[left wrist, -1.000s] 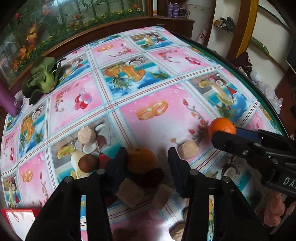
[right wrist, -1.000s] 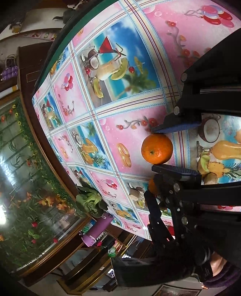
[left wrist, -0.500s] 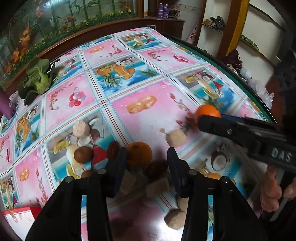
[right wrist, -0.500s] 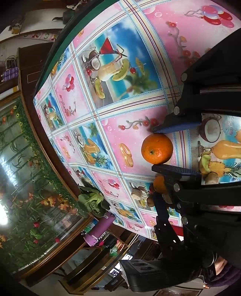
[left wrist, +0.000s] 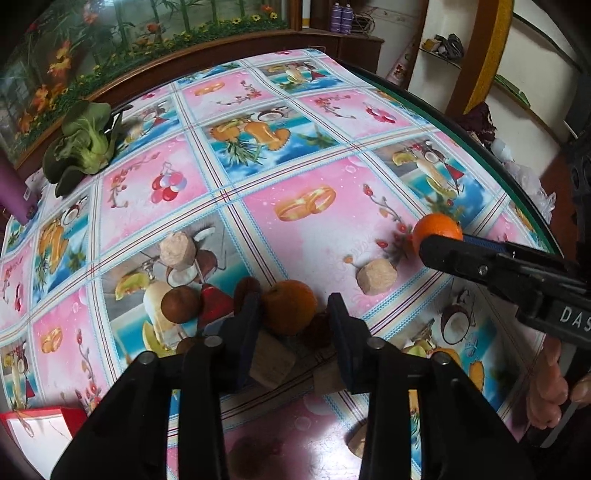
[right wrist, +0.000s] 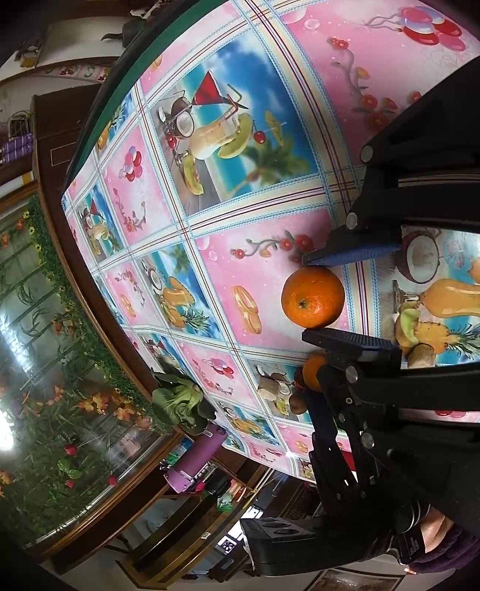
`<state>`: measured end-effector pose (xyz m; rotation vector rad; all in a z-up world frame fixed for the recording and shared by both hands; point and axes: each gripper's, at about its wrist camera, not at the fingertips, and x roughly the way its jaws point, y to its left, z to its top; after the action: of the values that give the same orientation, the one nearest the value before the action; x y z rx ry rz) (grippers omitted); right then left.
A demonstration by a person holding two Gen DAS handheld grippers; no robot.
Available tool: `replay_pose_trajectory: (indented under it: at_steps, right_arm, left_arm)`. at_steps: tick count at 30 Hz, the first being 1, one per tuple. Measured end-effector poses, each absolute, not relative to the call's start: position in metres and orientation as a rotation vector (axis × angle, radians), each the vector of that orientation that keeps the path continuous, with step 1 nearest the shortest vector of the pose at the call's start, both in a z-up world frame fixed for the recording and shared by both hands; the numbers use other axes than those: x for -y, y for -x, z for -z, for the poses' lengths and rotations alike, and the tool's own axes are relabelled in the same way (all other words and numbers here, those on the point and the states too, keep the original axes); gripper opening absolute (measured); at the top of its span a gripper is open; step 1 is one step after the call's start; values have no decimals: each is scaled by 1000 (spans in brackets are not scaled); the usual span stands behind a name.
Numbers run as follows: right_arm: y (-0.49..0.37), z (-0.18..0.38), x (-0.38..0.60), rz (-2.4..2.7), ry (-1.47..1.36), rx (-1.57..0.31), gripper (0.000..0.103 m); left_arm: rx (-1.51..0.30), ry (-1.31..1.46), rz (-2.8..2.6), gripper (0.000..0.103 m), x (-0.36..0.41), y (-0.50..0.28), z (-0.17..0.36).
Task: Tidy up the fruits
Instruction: 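Grasp a mandarin orange with the right tool while the left tool grasps another orange, then carry the oranges into the white tray and open both tools to release them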
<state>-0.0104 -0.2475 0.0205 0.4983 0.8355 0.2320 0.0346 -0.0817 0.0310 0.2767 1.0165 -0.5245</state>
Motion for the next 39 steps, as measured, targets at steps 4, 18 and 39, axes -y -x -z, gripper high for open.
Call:
replay_pose_trajectory:
  at_steps: [4, 18, 39]
  right_arm:
    - [11, -20, 247, -234, -498, -831, 33]
    - [10, -21, 246, -249, -507, -830, 33]
    - [30, -37, 162, -326, -233, -827, 33]
  left_arm:
    - [-1010, -248, 521, 31, 76, -33, -31]
    - [-1014, -308, 476, 39, 85, -36, -27]
    - [-875, -72, 341, 33, 34, 31, -59]
